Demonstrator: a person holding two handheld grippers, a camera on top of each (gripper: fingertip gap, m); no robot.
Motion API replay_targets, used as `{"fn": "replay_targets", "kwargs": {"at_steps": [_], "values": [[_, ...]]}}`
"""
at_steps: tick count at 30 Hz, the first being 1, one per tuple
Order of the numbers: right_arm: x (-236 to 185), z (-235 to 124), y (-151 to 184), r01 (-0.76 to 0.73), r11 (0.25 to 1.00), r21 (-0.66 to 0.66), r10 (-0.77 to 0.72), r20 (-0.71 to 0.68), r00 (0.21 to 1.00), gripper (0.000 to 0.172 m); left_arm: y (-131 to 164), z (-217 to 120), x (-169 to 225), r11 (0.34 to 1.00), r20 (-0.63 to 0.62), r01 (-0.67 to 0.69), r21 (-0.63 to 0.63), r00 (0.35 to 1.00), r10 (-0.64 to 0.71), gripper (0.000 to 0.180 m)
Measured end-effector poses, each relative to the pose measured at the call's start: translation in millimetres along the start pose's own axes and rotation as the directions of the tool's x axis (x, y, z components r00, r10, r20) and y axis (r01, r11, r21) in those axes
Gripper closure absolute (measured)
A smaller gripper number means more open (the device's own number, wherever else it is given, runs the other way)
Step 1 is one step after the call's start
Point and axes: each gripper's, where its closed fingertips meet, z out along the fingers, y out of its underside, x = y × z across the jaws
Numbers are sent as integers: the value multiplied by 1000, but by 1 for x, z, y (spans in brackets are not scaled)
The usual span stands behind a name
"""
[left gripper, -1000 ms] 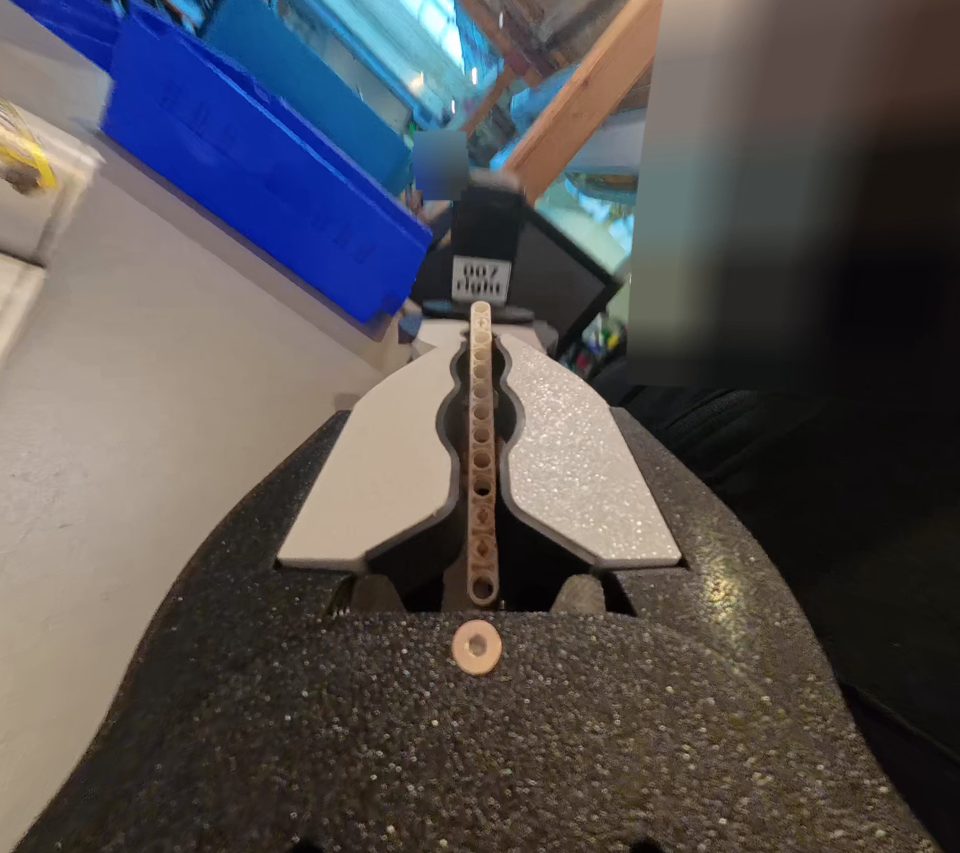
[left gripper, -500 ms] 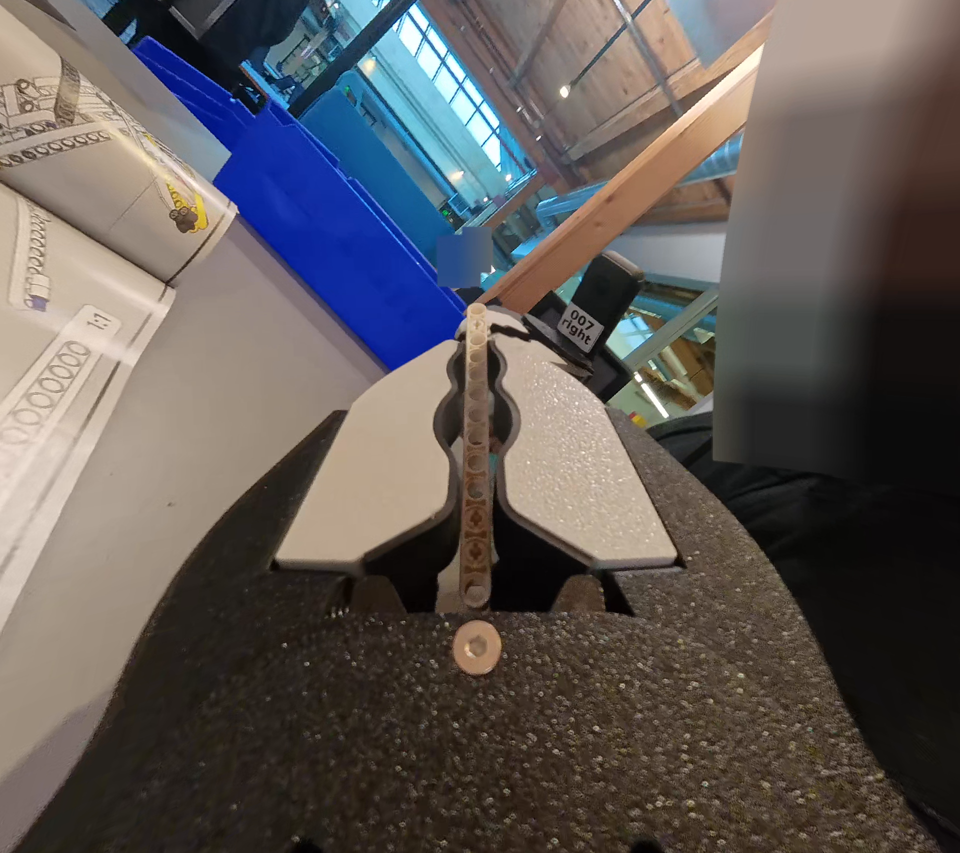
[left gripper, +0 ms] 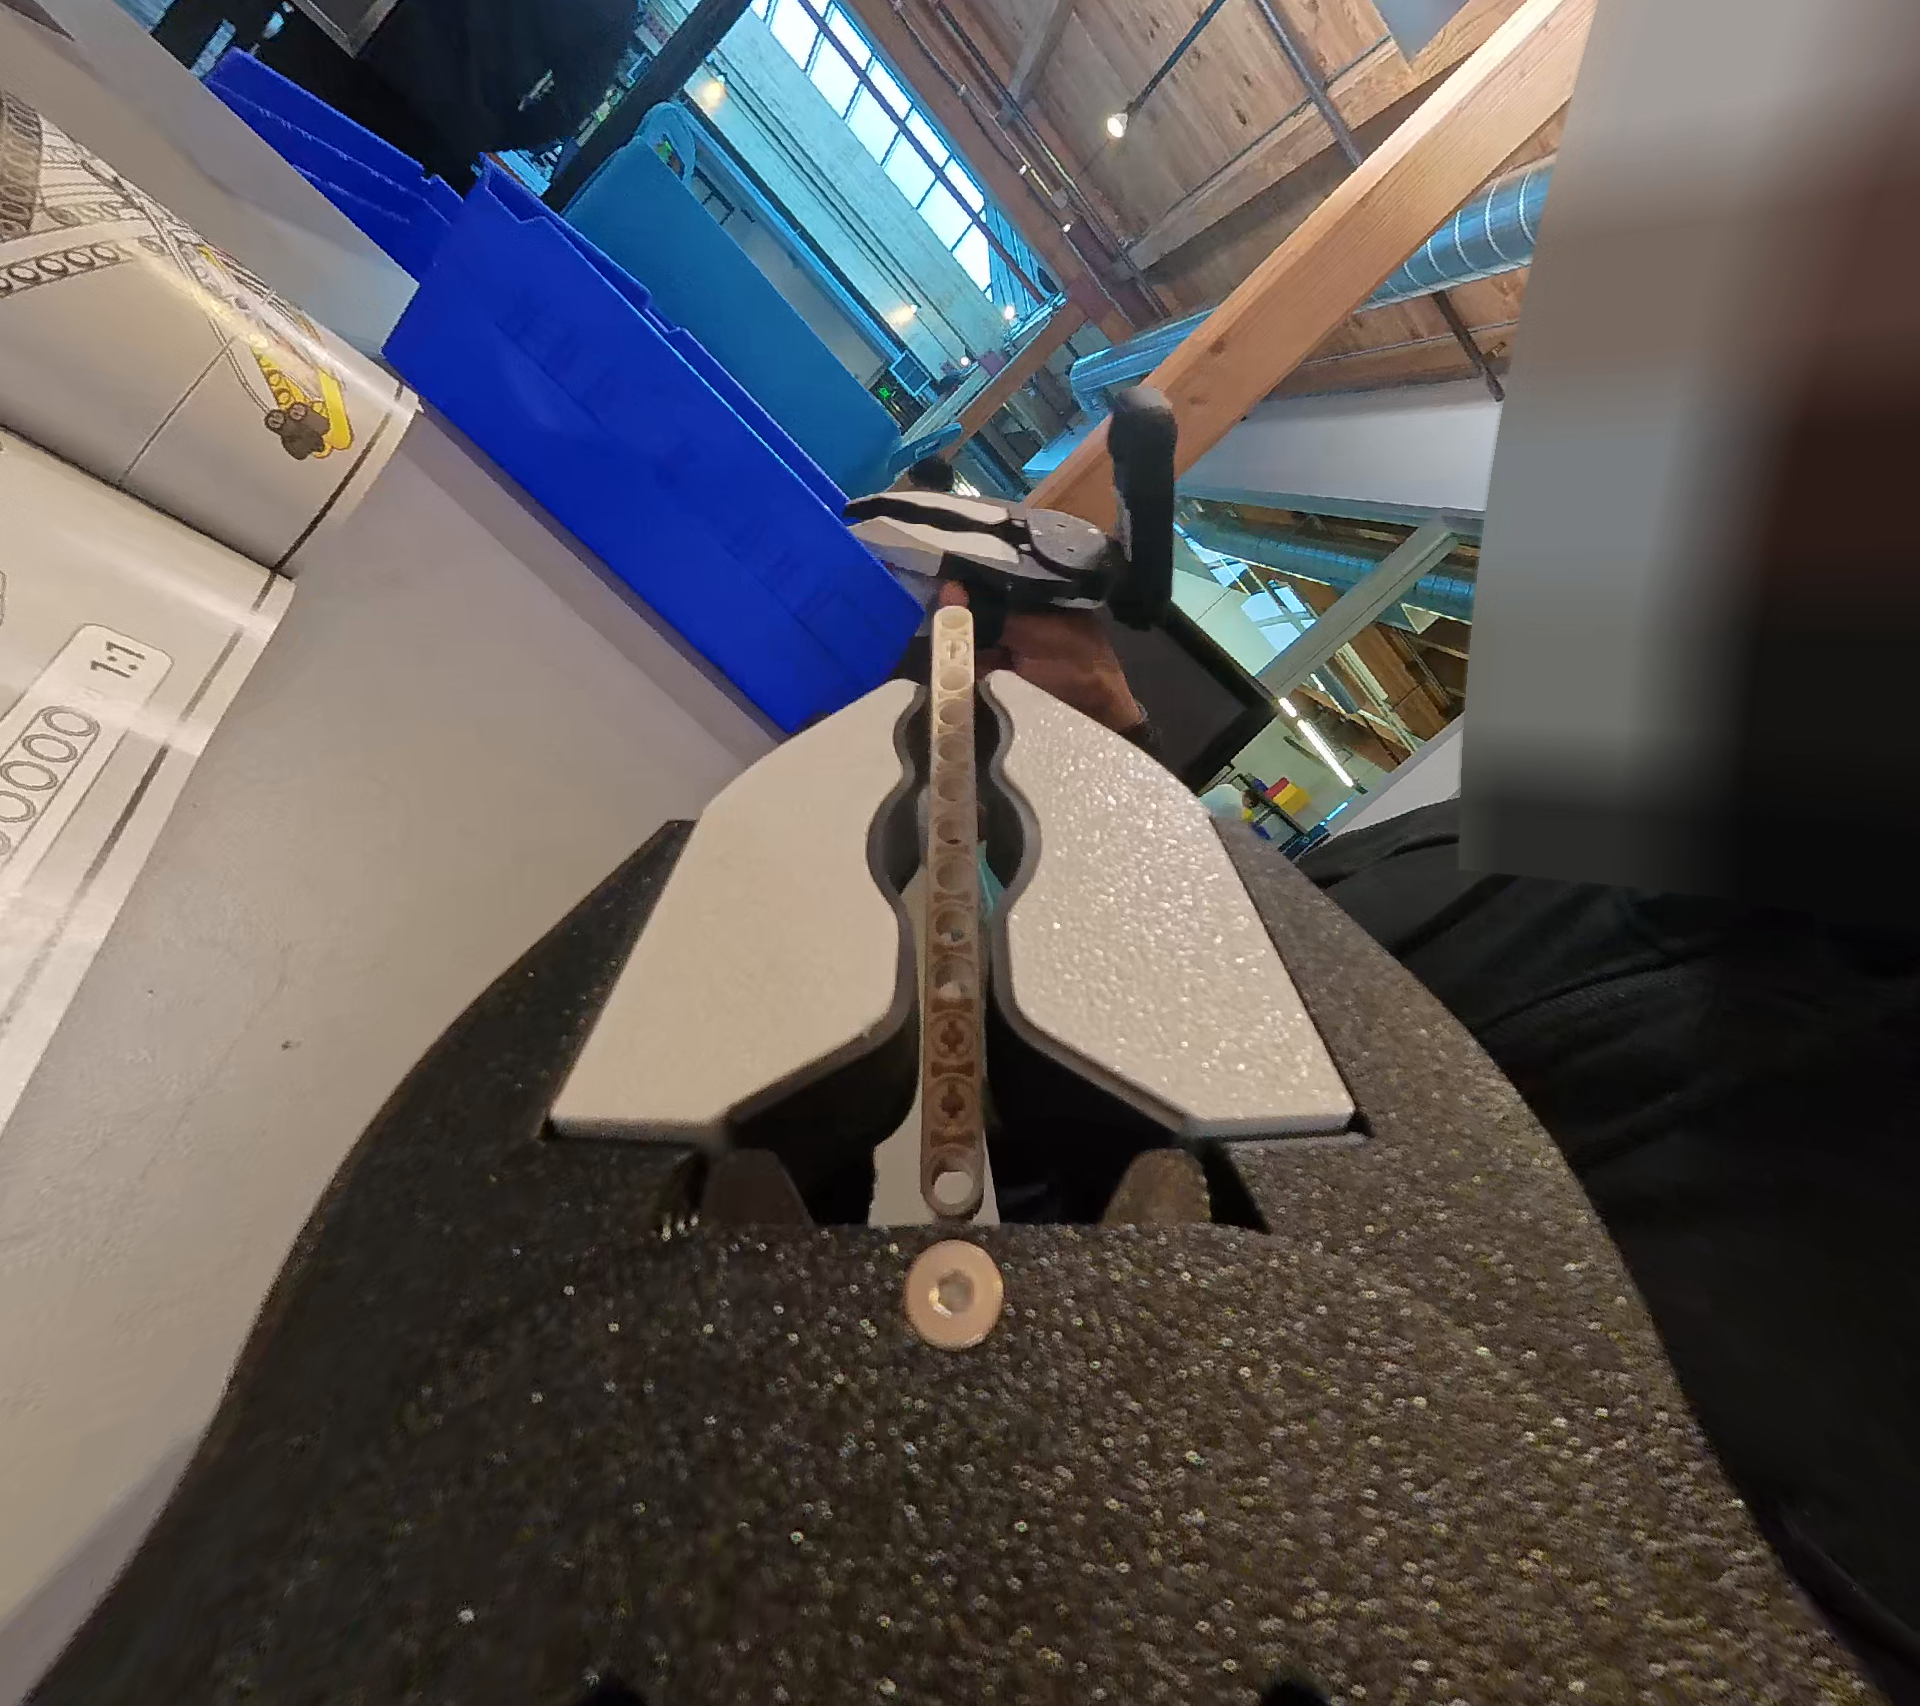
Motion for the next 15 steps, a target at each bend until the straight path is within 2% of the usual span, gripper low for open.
{"fn": "replay_targets", "kwargs": {"at_steps": [3, 6, 8, 10, 12, 15], "values": [[-27, -23, -33, 38, 992, 123, -43, 44, 998, 149, 2, 2, -1, 1000, 24, -18, -8, 1000, 18, 172], [-100, -45, -67, 15, 964, 265, -94, 288, 953, 155, 3, 2, -2, 999, 39, -35, -10, 999, 35, 172], [-165, -46, -73, -42, 957, 287, -117, 513, 851, 156, 4, 3, -2, 999, 45, -47, -12, 998, 47, 172], [-218, -35, -69, -107, 965, 238, -86, 677, 731, 155, 5, 4, 0, 998, 43, -60, -21, 997, 61, 172], [-256, -24, -65, -170, 971, 167, -28, 787, 617, 150, 8, 5, 2, 997, 38, -70, -30, 997, 71, 172], [-285, -24, -72, -265, 958, 111, 26, 886, 463, 149, 13, 5, 7, 995, 26, -89, -50, 996, 91, 172]]}}
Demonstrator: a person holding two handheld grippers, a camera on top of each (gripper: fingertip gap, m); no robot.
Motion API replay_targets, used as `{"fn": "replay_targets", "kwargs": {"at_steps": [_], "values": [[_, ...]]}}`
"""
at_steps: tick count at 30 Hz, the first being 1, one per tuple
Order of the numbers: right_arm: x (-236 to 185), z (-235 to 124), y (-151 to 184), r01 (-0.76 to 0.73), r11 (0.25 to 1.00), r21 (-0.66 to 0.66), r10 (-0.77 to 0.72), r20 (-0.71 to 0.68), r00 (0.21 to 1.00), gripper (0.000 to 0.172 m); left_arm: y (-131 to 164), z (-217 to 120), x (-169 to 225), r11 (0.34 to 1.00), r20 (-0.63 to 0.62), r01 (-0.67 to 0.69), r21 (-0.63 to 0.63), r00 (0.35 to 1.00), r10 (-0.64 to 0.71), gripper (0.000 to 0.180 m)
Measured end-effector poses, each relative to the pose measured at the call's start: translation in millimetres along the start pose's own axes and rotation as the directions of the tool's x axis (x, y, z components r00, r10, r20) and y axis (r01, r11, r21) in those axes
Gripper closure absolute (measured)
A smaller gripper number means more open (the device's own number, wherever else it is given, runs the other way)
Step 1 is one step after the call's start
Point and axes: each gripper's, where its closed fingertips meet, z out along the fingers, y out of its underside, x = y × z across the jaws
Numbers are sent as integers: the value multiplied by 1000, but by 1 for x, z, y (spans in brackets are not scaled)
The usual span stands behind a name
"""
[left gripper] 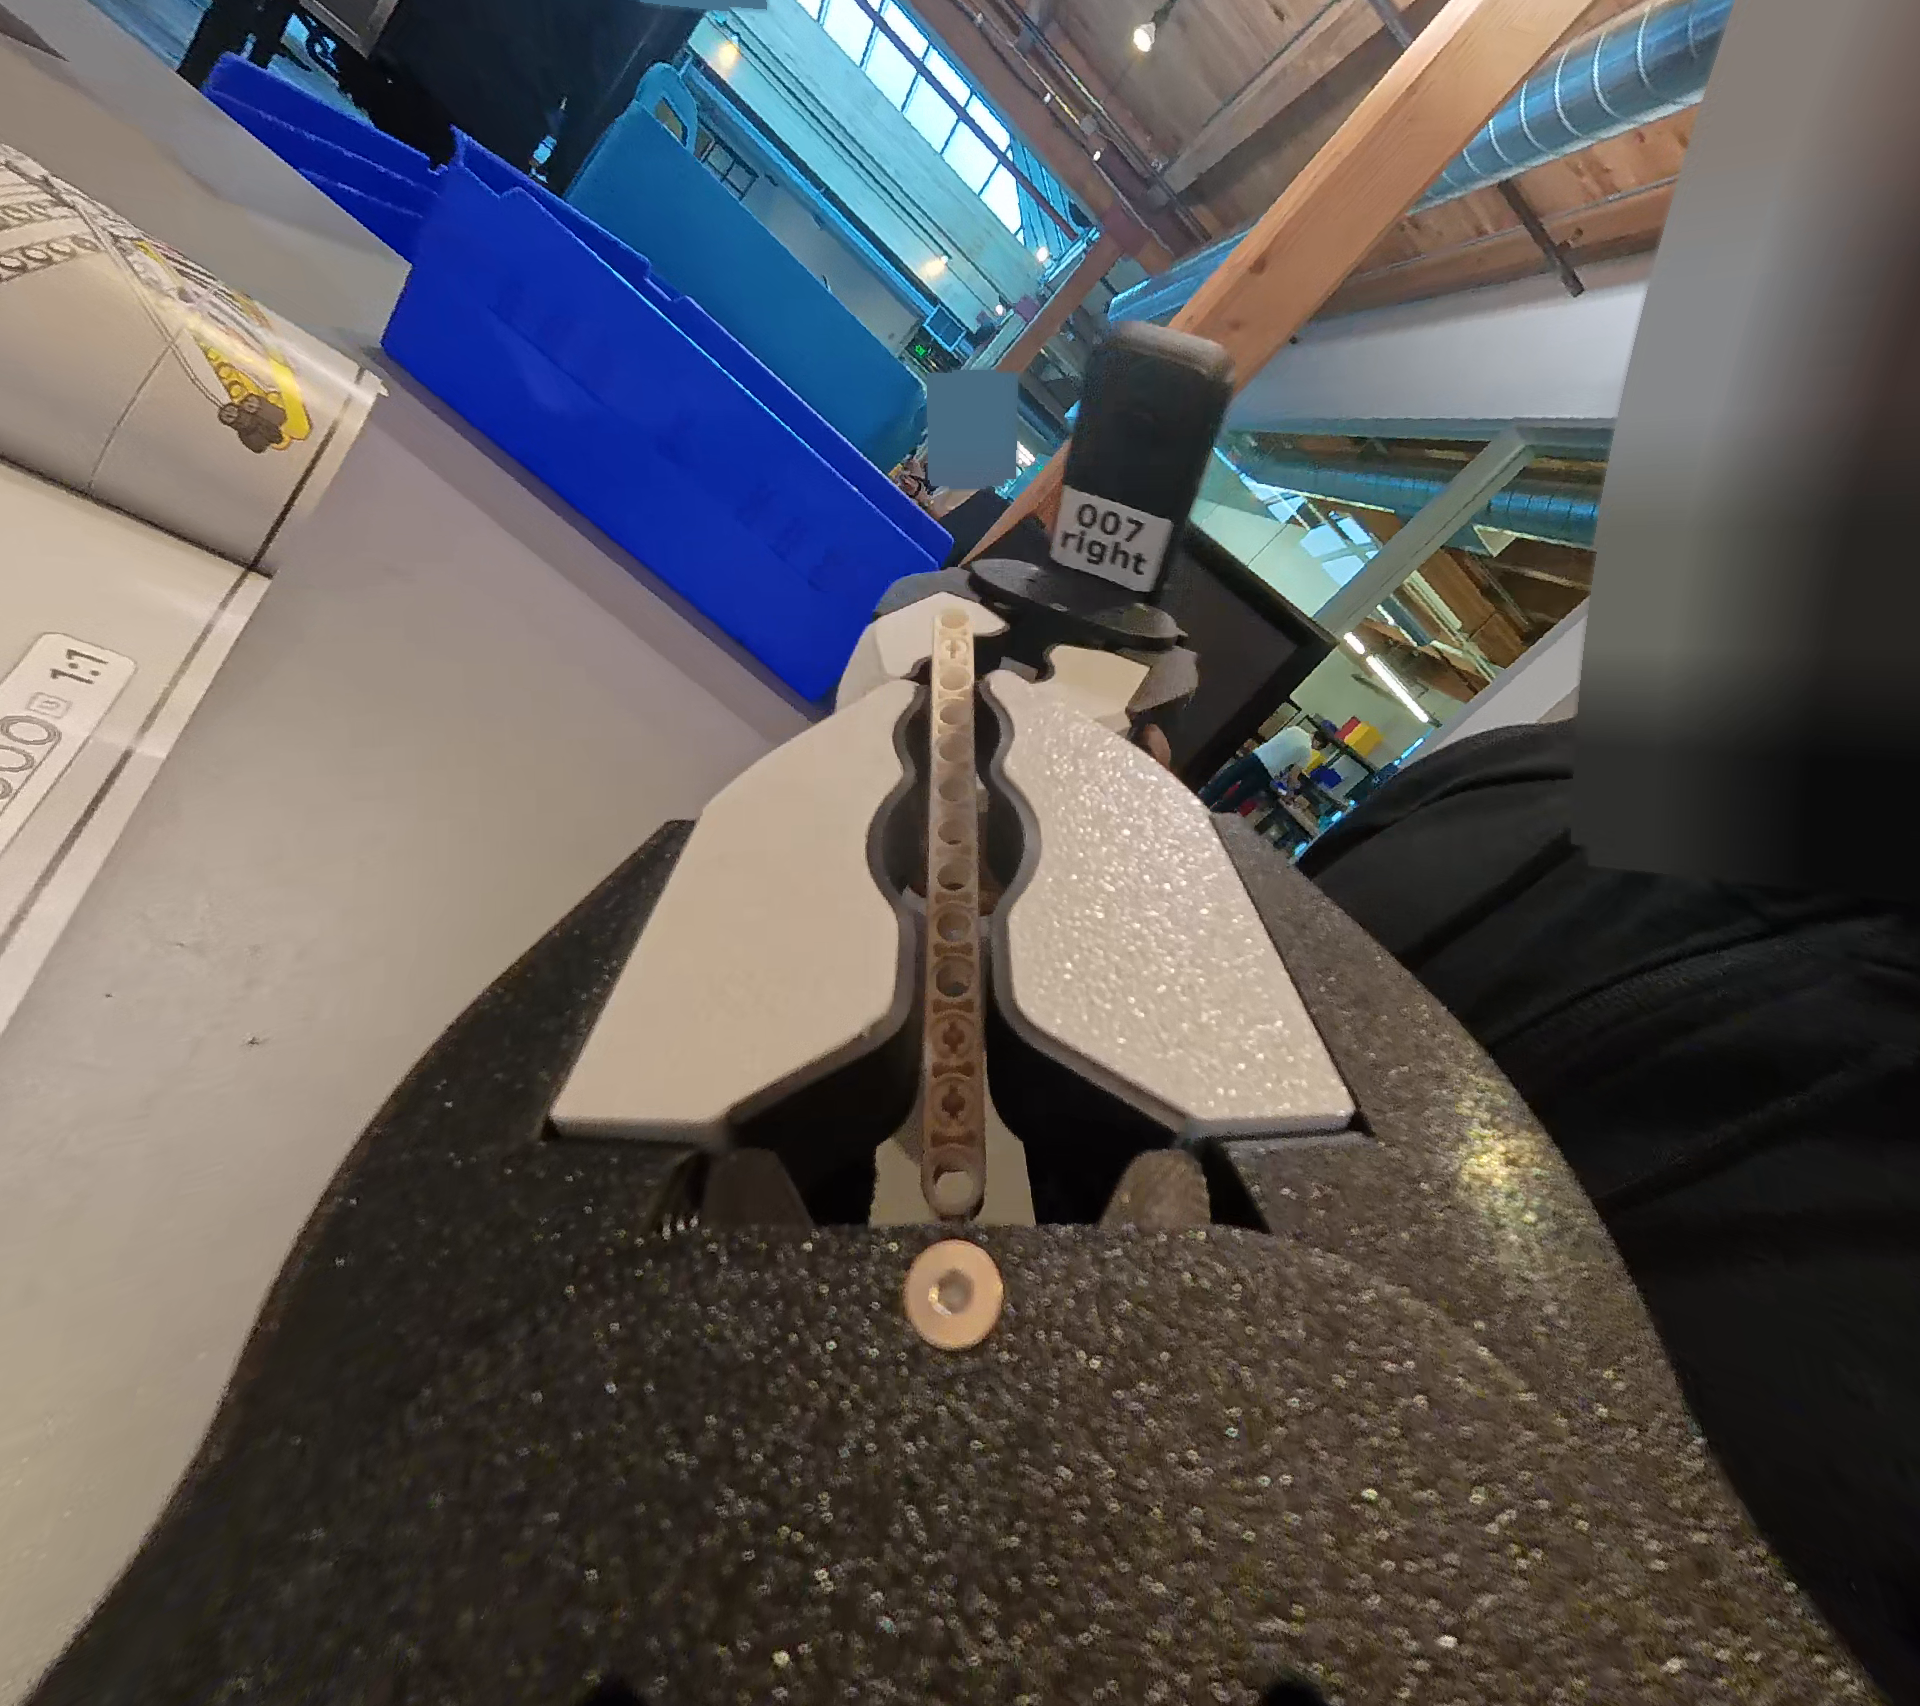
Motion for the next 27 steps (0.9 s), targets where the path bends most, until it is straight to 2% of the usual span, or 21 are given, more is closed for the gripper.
{"fn": "replay_targets", "kwargs": {"at_steps": [4, 8, 10, 13, 16, 19, 21, 22, 23, 24, 27], "values": [[-9, 7, -7, -58, 997, 46, 53, 113, 992, 151, 4, 2, 3, 1000, -6, -17, -26, 1000, 16, 172], [-8, 6, -11, -46, 997, 66, 39, 117, 992, 163, 8, 4, 1, 998, 4, -18, -55, 1000, 18, 172], [-2, 7, -10, 1, 997, 72, -4, 50, 999, 163, 7, 5, -4, 999, 38, -11, -53, 999, 13, 173], [11, 9, -8, 141, 988, 58, -133, -121, 984, 164, 9, 6, -13, 998, 115, 11, -61, 993, -4, 173], [21, 10, -6, 304, 953, 10, -286, -310, 907, 164, 10, 6, -19, 998, 176, 32, -51, 984, -23, 172], [29, 10, -5, 459, 884, -89, -443, -475, 760, 165, 11, 5, -24, 997, 219, 72, -39, 974, -62, 172], [32, 10, -5, 542, 823, -169, -536, -544, 645, 165, 11, 5, -25, 995, 230, 100, -19, 969, -93, 172], [32, 10, -4, 565, 803, -191, -563, -555, 612, 165, 11, 4, -26, 993, 231, 115, -8, 967, -111, 172], [30, 10, -3, 562, 807, -179, -557, -547, 625, 165, 10, 3, -25, 991, 225, 132, 10, 966, -130, 173], [28, 11, -1, 528, 838, -137, -515, -519, 683, 165, 11, 2, -24, 990, 217, 142, 12, 966, -141, 173], [19, 10, 4, 248, 967, 56, -218, -321, 922, 165, 12, 2, -24, 994, 241, 113, 10, 964, -112, 173]]}}
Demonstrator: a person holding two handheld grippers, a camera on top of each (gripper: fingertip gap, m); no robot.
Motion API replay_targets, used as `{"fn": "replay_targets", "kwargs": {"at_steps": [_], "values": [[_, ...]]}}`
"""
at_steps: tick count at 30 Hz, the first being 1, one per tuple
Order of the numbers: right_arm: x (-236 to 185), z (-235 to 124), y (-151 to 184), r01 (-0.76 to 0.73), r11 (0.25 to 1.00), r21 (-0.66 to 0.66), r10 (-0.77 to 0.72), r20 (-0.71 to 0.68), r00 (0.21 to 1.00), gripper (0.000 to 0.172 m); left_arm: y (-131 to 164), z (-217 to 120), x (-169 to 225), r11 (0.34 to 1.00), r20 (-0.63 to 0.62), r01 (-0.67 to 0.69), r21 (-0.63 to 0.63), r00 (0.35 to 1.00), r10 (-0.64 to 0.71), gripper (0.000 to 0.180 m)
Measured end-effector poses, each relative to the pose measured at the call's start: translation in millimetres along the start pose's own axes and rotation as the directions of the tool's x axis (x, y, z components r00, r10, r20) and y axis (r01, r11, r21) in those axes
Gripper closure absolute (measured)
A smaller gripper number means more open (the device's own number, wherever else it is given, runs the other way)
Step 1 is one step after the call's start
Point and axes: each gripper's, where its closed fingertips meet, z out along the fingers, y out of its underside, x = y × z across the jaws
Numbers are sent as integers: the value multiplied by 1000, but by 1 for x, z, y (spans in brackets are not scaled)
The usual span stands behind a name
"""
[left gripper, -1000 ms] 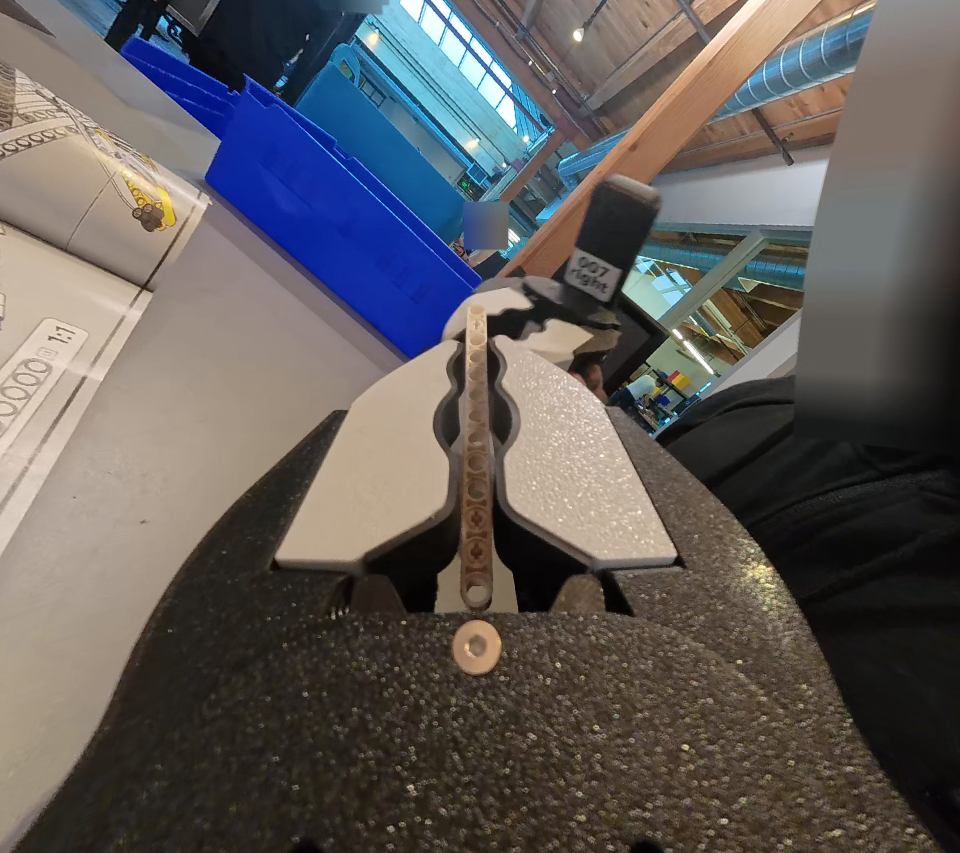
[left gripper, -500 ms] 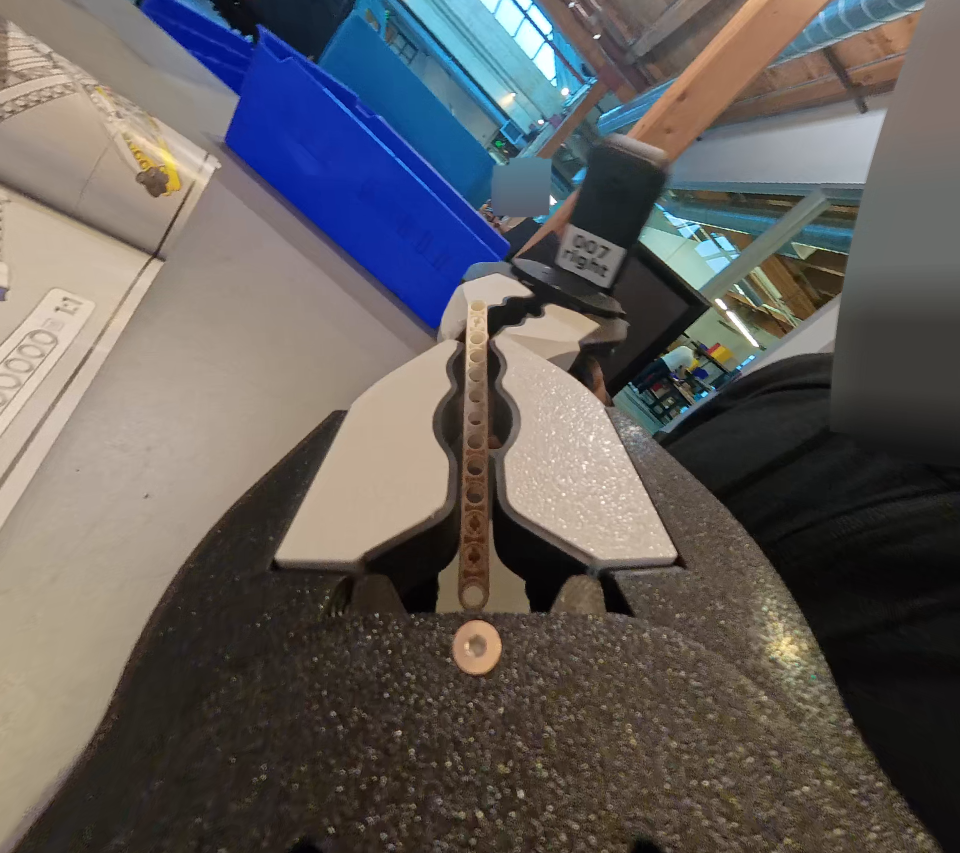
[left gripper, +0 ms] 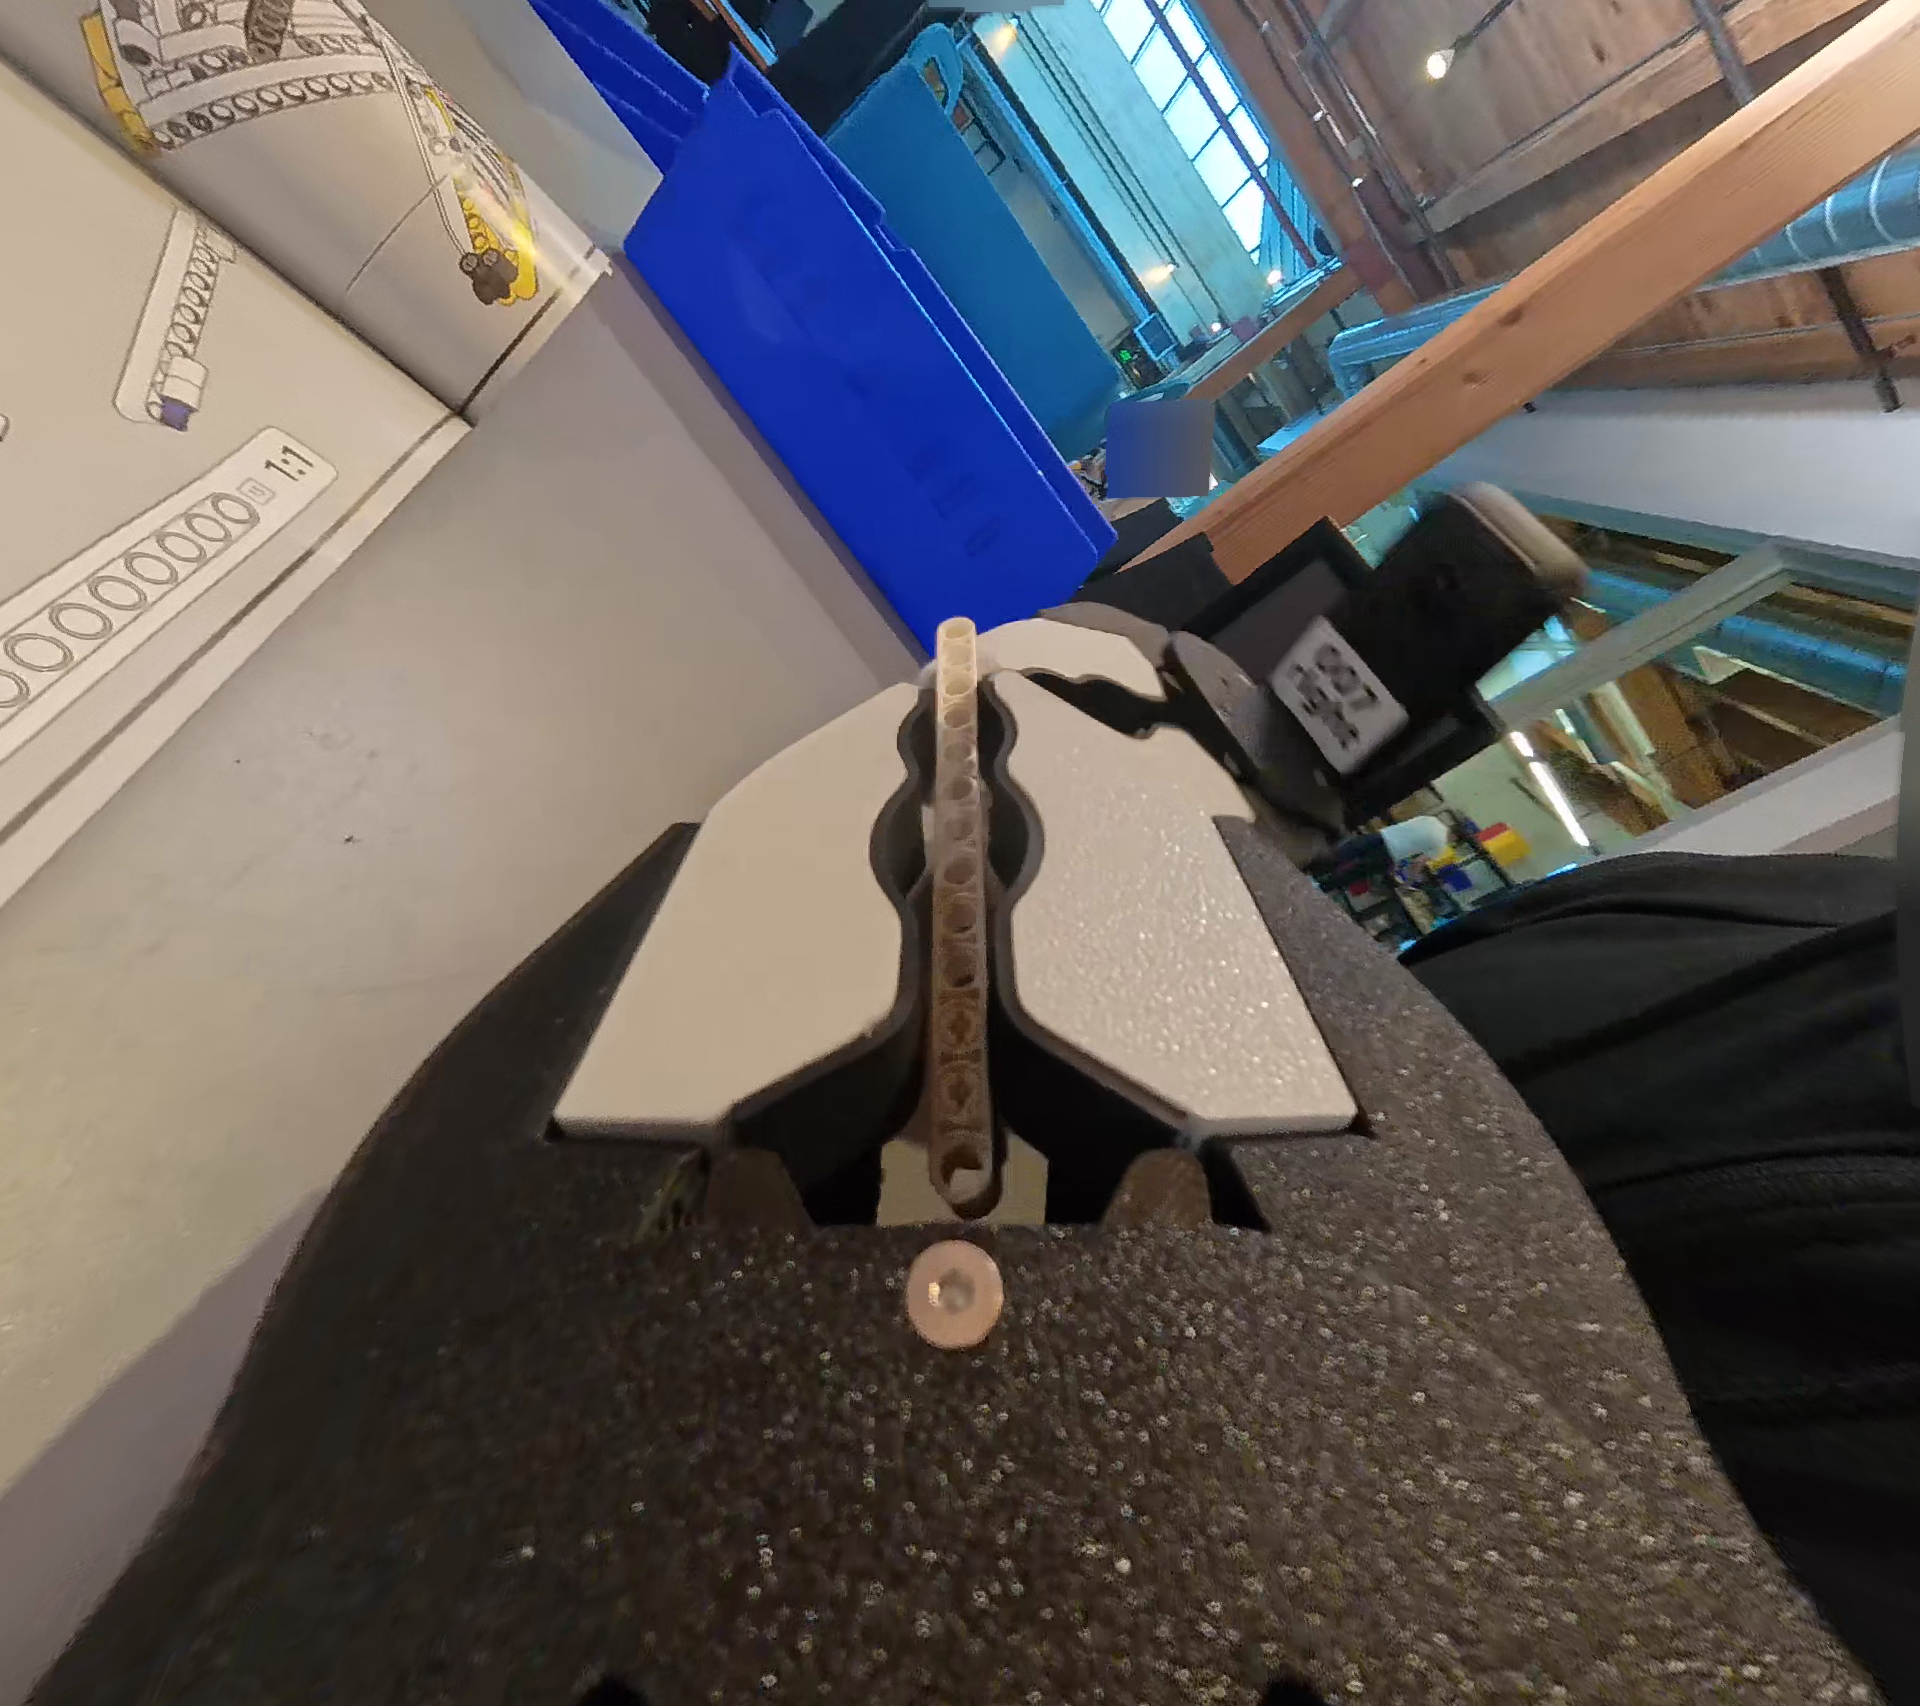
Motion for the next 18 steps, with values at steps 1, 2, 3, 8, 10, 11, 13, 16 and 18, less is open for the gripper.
{"fn": "replay_targets", "kwargs": {"at_steps": [1, 2, 3, 8, 10, 11, 13, 16, 18], "values": [[-1, -2, 0, -103, 995, 10, 103, 61, 993, 165, 0, 1, 0, 1000, 11, -12, 3, 1000, 12, 173], [0, -3, 1, -107, 994, 3, 107, 54, 993, 165, 2, 2, -1, 1000, 24, -18, 1, 1000, 18, 173], [2, -4, 3, -18, 1000, -13, 18, -15, 1000, 165, 2, 3, -2, 1000, 39, -28, 2, 999, 28, 173], [31, -21, 15, 253, 957, -141, -286, -326, 901, 165, -28, -23, -26, 988, 172, -51, 149, 985, 25, 173], [30, -37, 6, 142, 989, -39, -147, -256, 956, 165, -30, -31, -29, 988, 182, -61, 141, 983, 34, 172], [35, -50, -1, 125, 992, -12, -124, -268, 955, 165, -28, -30, -27, 989, 172, -68, 132, 984, 44, 172], [64, -85, -15, 182, 982, -40, -183, -392, 901, 165, -24, -26, -25, 992, 162, -84, 97, 984, 67, 172], [125, -155, -34, 191, 976, -107, -217, -584, 782, 165, -23, -23, -20, 992, 120, -82, 93, 990, 70, 172], [167, -187, -19, 90, 971, -221, -214, -645, 734, 164, -23, -21, -18, 994, 92, -76, 85, 993, 68, 172]]}}
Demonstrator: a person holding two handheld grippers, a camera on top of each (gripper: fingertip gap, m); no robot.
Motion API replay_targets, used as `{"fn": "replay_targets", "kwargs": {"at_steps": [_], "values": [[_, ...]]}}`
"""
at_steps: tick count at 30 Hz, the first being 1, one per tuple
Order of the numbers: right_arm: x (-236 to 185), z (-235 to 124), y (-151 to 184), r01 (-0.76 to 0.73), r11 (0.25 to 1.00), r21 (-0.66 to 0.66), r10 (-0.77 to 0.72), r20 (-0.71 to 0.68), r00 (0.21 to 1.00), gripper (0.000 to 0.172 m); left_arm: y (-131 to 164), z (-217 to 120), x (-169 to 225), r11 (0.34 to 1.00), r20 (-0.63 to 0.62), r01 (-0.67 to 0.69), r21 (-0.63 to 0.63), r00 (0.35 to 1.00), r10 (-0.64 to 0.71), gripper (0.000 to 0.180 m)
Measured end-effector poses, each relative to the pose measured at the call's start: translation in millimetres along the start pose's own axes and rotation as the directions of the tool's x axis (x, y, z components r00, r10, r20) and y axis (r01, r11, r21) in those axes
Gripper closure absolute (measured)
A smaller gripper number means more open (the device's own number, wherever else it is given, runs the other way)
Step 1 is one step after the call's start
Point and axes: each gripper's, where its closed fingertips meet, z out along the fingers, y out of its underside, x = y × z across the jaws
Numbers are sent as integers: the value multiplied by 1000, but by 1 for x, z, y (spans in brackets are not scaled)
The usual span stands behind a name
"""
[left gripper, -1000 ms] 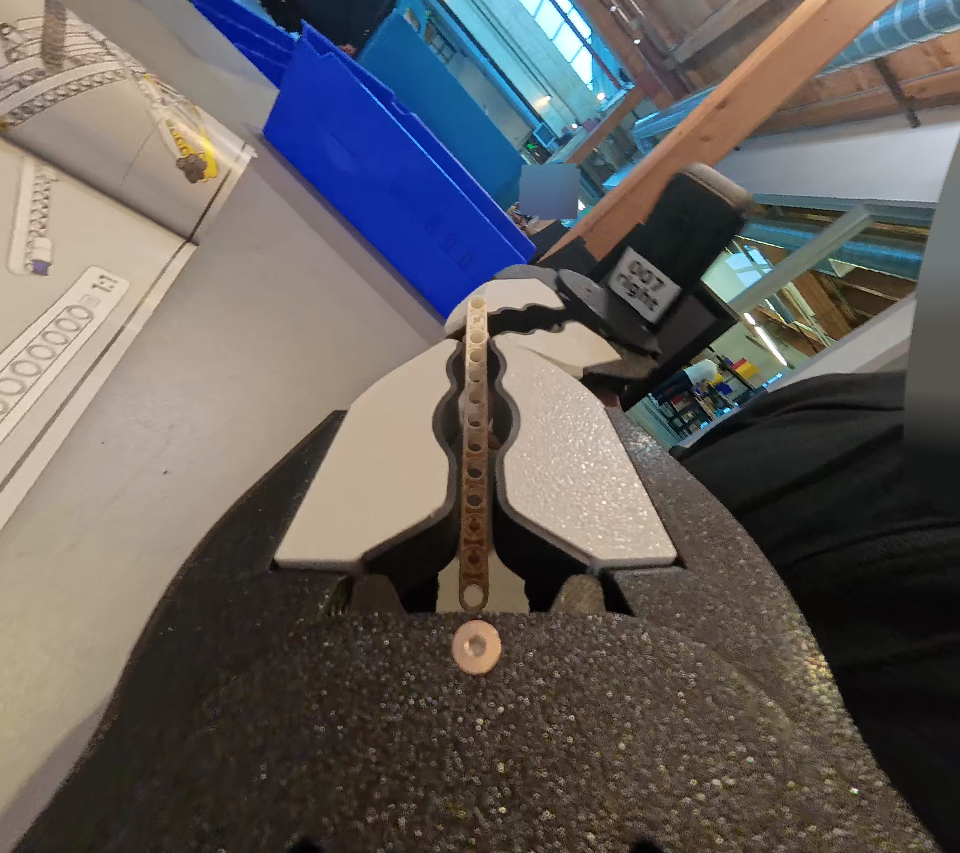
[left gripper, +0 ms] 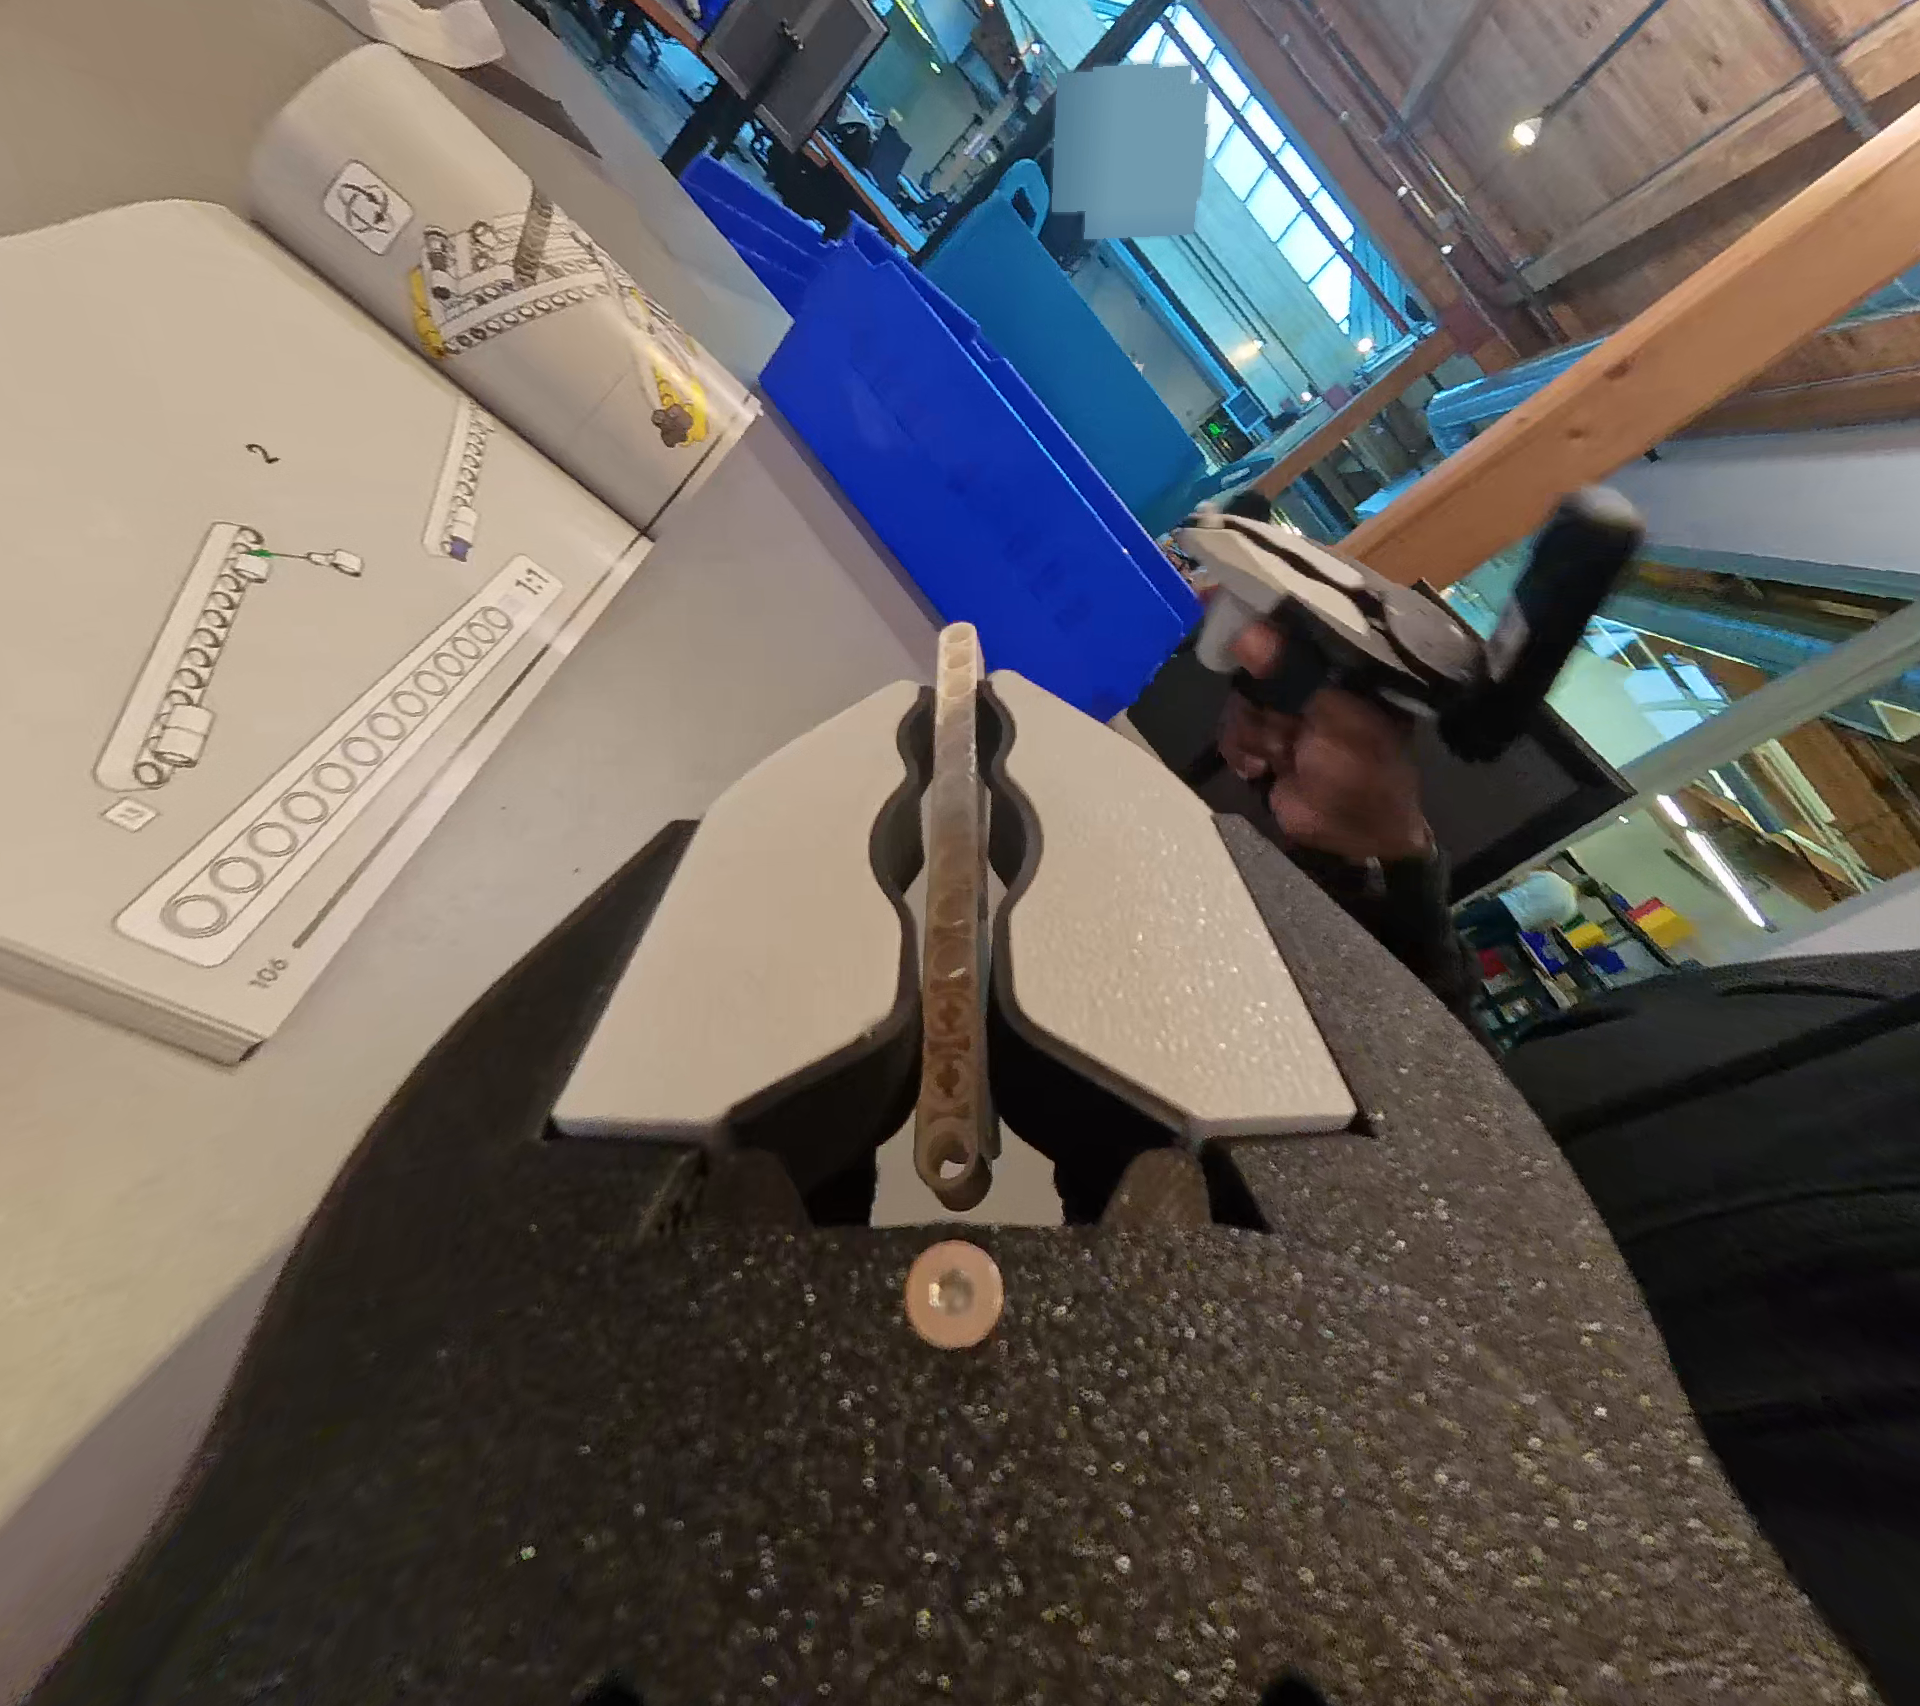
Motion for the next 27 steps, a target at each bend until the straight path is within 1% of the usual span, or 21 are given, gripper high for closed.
{"fn": "replay_targets", "kwargs": {"at_steps": [1, 3, 4, 6, 8, 11, 13, 15, 17, 19, 20, 22, 25, 27], "values": [[16, 6, 16, -3, 997, -83, 1, -20, 1000, 163, 1, 1, 1, 1000, -12, 1, -7, 1000, -1, 172], [34, 12, 34, -5, 987, -163, -2, -44, 999, 149, 1, 2, 4, 1000, -29, -1, -8, 1000, 1, 172], [35, 12, 36, 5, 985, -172, -12, -43, 999, 146, 1, 2, 4, 1000, -35, 2, -9, 999, -3, 172], [26, 7, 27, 52, 987, -152, -58, -32, 998, 144, 0, 0, 4, 1000, -40, 21, 5, 999, -21, 172], [3, 0, 9, 93, 991, -94, -92, 15, 996, 144, -3, -1, 4, 997, -58, 66, 32, 996, -64, 172], [-65, -2, -18, 104, 994, 18, -105, 231, 967, 149, -7, -1, 7, 982, -130, 174, 71, 978, -164, 172], [-123, 1, -30, 32, 997, 74, -61, 426, 903, 152, -13, -1, 10, 957, -204, 264, 118, 950, -237, 172], [-182, 6, -37, -54, 996, 75, -3, 609, 794, 153, -20, -3, 10, 913, -287, 367, 176, 906, -310, 173], [-234, 10, -43, -111, 992, 61, 31, 728, 684, 153, -22, -4, 13, 881, -357, 427, 205, 871, -339, 173], [-272, 13, -49, -145, 989, 41, 55, 799, 599, 153, -21, -5, 20, 871, -405, 438, 221, 854, -326, 173], [-284, 13, -53, -168, 985, 27, 73, 822, 565, 152, -20, -5, 23, 871, -424, 438, 222, 848, -318, 173], [-295, 14, -61, -230, 973, 1, 120, 849, 514, 152, -18, -7, 32, 868, -481, 449, 210, 821, -308, 173], [-291, 16, -71, -306, 952, -14, 166, 862, 478, 152, -20, -14, 35, 852, -540, 478, 211, 784, -306, 173], [-286, 14, -78, -355, 935, -5, 178, 871, 457, 153, -20, -16, 36, 853, -551, 477, 212, 779, -299, 173]]}}
